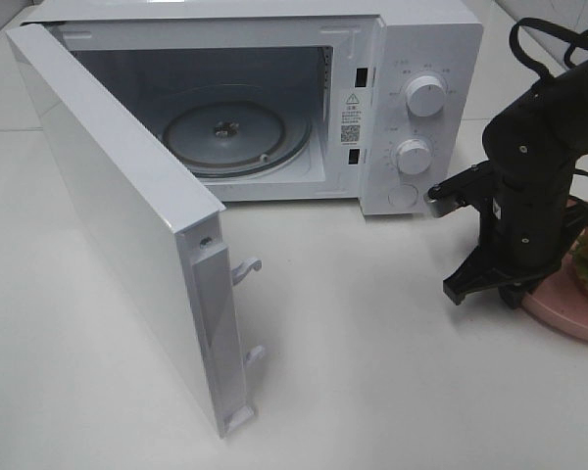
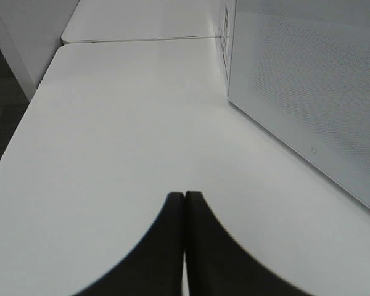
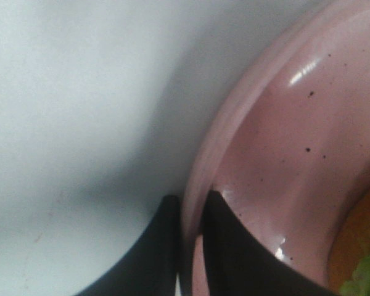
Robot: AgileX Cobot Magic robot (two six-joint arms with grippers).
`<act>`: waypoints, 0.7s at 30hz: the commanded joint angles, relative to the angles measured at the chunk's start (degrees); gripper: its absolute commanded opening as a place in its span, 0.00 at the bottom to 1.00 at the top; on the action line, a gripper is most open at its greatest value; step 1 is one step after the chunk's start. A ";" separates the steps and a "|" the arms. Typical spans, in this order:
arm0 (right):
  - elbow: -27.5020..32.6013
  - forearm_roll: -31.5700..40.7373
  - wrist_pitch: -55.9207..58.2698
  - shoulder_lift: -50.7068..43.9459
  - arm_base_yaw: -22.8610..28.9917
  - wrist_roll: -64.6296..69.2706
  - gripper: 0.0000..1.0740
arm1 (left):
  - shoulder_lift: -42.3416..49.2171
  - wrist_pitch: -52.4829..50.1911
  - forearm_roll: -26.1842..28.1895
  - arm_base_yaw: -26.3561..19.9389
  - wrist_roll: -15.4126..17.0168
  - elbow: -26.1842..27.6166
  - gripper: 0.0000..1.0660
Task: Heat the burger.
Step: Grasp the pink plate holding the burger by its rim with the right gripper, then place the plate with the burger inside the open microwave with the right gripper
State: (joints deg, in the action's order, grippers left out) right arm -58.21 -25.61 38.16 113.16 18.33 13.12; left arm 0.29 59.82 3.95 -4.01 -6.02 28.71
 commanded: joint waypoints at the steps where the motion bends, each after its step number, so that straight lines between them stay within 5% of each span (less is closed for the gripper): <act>1: 0.29 1.09 -0.23 0.92 -0.34 0.06 0.00 | 1.15 -0.52 0.57 0.29 0.06 -0.17 0.00; 21: 5.79 -1.20 -0.57 -7.39 4.53 -0.46 0.00 | 1.15 -0.52 0.57 0.29 0.06 -0.17 0.00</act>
State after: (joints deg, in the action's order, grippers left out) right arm -53.23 -26.70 38.10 106.57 21.83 13.01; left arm 0.29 59.82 3.95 -4.01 -6.02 28.71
